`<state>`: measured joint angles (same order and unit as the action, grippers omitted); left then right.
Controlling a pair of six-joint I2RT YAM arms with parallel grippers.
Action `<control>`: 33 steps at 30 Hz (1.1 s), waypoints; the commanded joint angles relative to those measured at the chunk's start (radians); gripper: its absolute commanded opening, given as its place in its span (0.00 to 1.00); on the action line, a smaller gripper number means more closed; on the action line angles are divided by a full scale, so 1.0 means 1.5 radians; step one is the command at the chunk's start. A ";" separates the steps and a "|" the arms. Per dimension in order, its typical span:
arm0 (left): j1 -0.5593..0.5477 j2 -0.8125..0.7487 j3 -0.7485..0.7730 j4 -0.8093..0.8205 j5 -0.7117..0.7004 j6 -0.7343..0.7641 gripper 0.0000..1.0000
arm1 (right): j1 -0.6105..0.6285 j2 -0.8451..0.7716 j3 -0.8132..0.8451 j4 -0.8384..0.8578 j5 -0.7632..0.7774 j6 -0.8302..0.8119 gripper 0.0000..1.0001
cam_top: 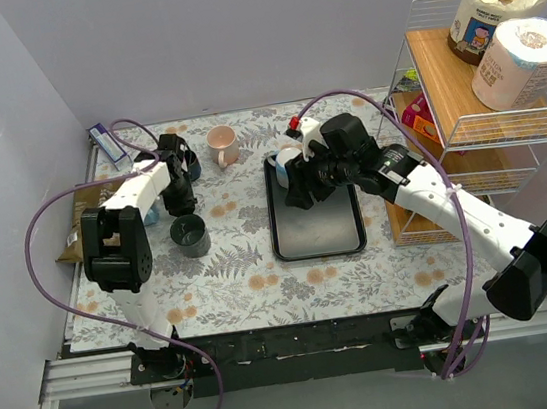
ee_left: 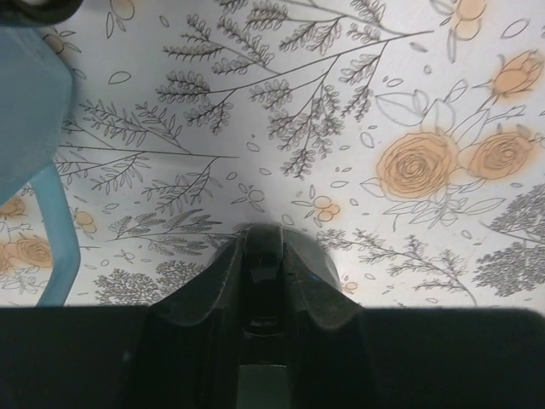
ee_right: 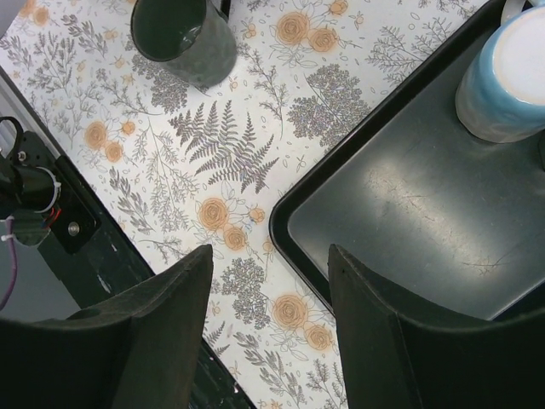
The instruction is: Turn the mug right side up
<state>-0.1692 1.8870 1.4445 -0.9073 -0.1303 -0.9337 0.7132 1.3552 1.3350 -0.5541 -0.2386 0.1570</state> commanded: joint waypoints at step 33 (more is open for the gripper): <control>0.065 -0.132 -0.049 0.034 0.047 0.049 0.63 | -0.023 0.088 0.079 -0.071 0.144 0.038 0.65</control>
<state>-0.0795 1.7554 1.3479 -0.8627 -0.1070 -0.8524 0.7033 1.4689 1.3849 -0.6437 -0.1112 0.1848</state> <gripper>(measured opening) 0.594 0.648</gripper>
